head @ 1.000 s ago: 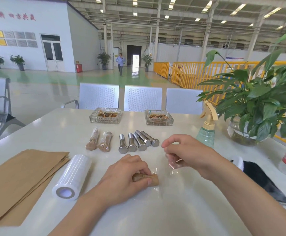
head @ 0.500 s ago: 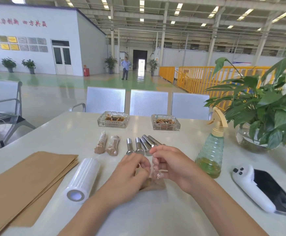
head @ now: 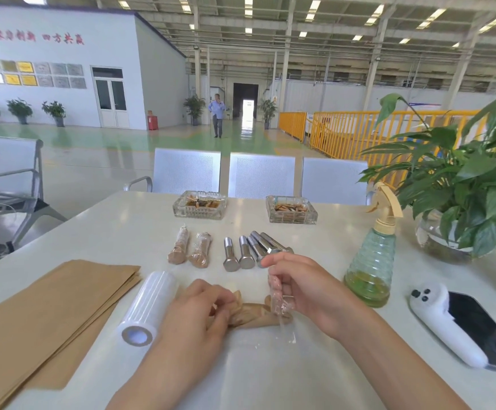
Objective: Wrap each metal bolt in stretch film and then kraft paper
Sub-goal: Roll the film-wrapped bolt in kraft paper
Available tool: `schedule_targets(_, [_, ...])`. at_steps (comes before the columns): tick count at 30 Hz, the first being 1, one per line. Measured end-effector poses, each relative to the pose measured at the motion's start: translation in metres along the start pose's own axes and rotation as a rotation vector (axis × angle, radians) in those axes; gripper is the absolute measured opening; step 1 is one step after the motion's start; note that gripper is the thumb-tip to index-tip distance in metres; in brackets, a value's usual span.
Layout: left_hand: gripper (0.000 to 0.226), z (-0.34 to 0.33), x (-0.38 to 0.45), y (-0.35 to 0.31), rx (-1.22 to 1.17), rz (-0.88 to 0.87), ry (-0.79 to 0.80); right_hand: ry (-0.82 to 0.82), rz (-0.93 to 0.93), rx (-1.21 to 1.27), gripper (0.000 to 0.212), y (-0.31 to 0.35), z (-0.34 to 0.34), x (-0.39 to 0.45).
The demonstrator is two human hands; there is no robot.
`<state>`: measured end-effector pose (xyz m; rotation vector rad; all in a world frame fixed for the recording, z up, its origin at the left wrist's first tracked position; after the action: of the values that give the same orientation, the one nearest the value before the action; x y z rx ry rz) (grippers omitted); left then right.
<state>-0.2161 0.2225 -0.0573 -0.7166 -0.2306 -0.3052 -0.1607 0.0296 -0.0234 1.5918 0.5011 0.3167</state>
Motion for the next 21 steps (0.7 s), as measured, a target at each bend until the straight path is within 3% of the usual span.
schedule_targets(6, [0.021,-0.005,-0.002,0.004,-0.037,-0.08,-0.029,-0.01,-0.03,-0.221,0.021,0.007,-0.01,-0.003])
schedule_targets(10, [0.021,-0.007,0.0,0.006,-0.087,-0.027,0.002,0.013,-0.063,-0.396,0.021,0.011,-0.024,0.001])
schedule_targets(16, [0.046,-0.007,0.007,0.011,-0.235,0.056,0.014,0.023,-0.106,-0.544,0.019,0.018,-0.033,0.01])
schedule_targets(21, [0.043,-0.004,0.006,0.017,-0.227,0.043,-0.024,0.034,-0.154,-0.583,0.014,0.013,-0.042,0.028])
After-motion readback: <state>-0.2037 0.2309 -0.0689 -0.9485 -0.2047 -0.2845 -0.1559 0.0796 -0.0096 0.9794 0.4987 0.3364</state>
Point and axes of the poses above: each hand's wrist, its own x-axis towards the middle knuckle, its own z-axis out of the back of the hand, y = z × x, the point moved 3 cm from there along x, towards the middle knuckle, and after that the axes turned 11 degrees about y, right-handed, at the moved point
